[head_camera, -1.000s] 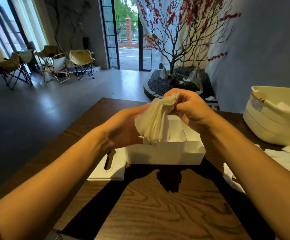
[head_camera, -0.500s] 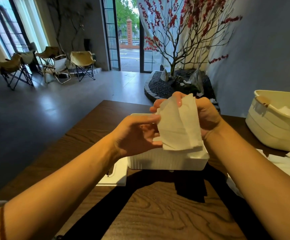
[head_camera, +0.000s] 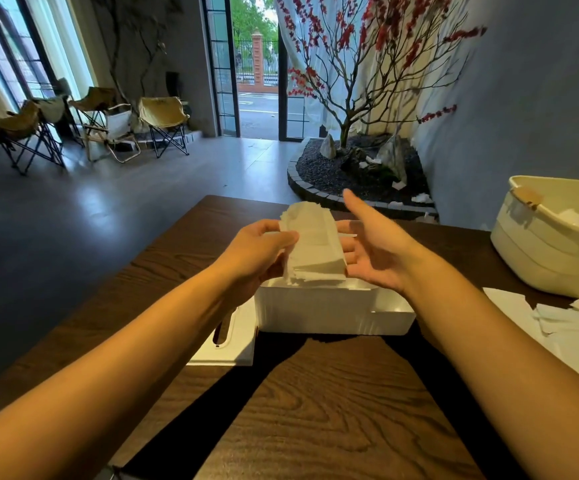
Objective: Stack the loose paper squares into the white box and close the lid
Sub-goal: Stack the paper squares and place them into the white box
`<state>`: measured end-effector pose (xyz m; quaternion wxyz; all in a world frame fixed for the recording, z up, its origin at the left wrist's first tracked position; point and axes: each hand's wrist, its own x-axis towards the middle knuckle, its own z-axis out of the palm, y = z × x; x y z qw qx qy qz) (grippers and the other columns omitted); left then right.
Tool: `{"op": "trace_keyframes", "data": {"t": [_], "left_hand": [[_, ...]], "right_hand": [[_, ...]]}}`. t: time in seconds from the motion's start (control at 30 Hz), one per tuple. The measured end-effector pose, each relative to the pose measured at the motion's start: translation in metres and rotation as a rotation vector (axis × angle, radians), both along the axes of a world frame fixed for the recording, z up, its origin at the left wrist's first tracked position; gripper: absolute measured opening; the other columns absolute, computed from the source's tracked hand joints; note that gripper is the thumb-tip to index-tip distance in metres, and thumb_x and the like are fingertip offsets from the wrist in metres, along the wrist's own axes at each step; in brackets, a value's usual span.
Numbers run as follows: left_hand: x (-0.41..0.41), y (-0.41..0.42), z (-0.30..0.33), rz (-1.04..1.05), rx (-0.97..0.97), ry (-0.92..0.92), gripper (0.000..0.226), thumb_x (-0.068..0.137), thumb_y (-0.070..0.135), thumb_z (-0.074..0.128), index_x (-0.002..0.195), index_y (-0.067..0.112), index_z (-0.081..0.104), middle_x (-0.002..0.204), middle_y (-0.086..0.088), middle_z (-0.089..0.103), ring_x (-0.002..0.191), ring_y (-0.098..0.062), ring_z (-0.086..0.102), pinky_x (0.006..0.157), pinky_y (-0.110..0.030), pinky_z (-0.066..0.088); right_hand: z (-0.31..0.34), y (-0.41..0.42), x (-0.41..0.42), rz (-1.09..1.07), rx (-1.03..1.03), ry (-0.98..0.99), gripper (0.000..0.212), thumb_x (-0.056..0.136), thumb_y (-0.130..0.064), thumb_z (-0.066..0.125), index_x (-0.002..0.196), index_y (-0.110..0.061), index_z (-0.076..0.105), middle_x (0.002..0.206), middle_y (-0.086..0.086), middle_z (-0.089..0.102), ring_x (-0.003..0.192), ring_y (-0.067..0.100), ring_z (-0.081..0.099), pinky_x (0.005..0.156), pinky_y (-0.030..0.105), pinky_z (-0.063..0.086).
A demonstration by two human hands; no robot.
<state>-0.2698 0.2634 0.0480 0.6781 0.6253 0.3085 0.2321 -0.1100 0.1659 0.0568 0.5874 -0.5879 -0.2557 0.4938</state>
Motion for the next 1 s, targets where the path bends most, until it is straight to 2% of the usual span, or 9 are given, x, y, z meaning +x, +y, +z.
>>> {"op": "trace_keyframes", "data": {"t": [0.07,0.17,0.23,0.37,0.53,0.63,0.7,0.83,1.0], "left_hand": [[0.001,0.001,-0.002,0.015,0.03,0.057,0.014,0.101,0.012,0.057,0.115,0.012,0.059,0.098,-0.008,0.072,0.07,-0.013,0.074,0.059,-0.021,0.057],[0.003,0.002,-0.003,-0.016,0.114,0.139,0.019,0.1,0.011,0.057,0.119,0.013,0.059,0.106,-0.009,0.071,0.078,-0.016,0.074,0.064,-0.024,0.059],[0.005,0.004,0.001,-0.048,0.144,0.149,0.016,0.099,0.009,0.058,0.115,0.008,0.062,0.094,-0.005,0.072,0.068,-0.009,0.072,0.062,-0.021,0.057],[0.002,0.015,0.004,-0.022,0.298,0.224,0.014,0.098,0.009,0.058,0.097,0.004,0.072,0.063,0.006,0.069,0.052,-0.001,0.064,0.057,-0.019,0.056],[-0.002,0.039,-0.019,0.252,0.835,0.482,0.04,0.098,0.03,0.058,0.137,0.019,0.057,0.133,-0.005,0.063,0.114,-0.024,0.062,0.099,-0.045,0.052],[-0.002,0.047,-0.032,0.094,0.56,0.416,0.056,0.1,0.034,0.058,0.15,0.022,0.038,0.149,-0.008,0.049,0.125,-0.027,0.057,0.102,-0.047,0.05],[-0.002,0.043,-0.038,-0.029,0.417,0.318,0.039,0.102,0.029,0.056,0.14,0.025,0.048,0.137,-0.005,0.059,0.112,-0.02,0.064,0.094,-0.04,0.056],[-0.001,0.027,-0.039,-0.091,0.512,0.332,0.015,0.105,0.027,0.047,0.118,0.027,0.055,0.106,0.009,0.064,0.096,-0.01,0.063,0.08,-0.024,0.052],[-0.008,0.003,-0.044,-0.069,0.541,0.341,0.036,0.108,0.027,0.034,0.142,0.024,0.047,0.129,0.006,0.054,0.112,-0.015,0.052,0.097,-0.036,0.045]], "right_hand": [[-0.002,0.002,-0.006,-0.009,-0.052,-0.17,0.038,0.095,-0.03,0.065,0.121,-0.004,0.067,0.093,0.012,0.073,0.081,0.024,0.069,0.067,0.033,0.058],[-0.008,0.008,-0.01,-0.042,-0.104,-0.296,0.027,0.089,-0.004,0.069,0.116,-0.003,0.071,0.103,0.017,0.075,0.085,0.024,0.071,0.08,0.041,0.06],[-0.009,0.01,-0.013,-0.065,-0.111,-0.282,0.026,0.087,0.002,0.068,0.113,-0.004,0.072,0.107,0.019,0.073,0.087,0.026,0.069,0.087,0.044,0.057],[-0.014,0.018,-0.014,-0.101,-0.08,-0.085,0.029,0.086,0.011,0.065,0.112,0.001,0.07,0.105,0.021,0.072,0.078,0.026,0.069,0.068,0.037,0.06],[-0.019,0.029,-0.013,-0.138,-0.194,-0.027,0.019,0.087,0.008,0.065,0.106,0.005,0.068,0.104,0.02,0.072,0.078,0.025,0.068,0.064,0.034,0.06],[-0.017,0.028,-0.017,-0.083,-0.281,-0.107,0.009,0.088,0.007,0.065,0.095,0.002,0.067,0.103,0.019,0.071,0.089,0.028,0.068,0.081,0.038,0.058],[-0.017,0.025,-0.02,-0.048,-0.332,-0.151,0.011,0.088,0.005,0.067,0.098,0.001,0.067,0.113,0.02,0.071,0.098,0.029,0.069,0.089,0.041,0.057],[-0.025,0.017,-0.026,-0.01,-0.394,-0.141,0.025,0.088,0.005,0.066,0.113,0.0,0.067,0.114,0.018,0.07,0.107,0.031,0.068,0.091,0.041,0.057],[-0.033,-0.003,-0.033,0.049,-0.5,-0.259,0.019,0.091,-0.002,0.067,0.102,-0.018,0.065,0.103,0.006,0.067,0.094,0.021,0.063,0.074,0.028,0.056]]}}
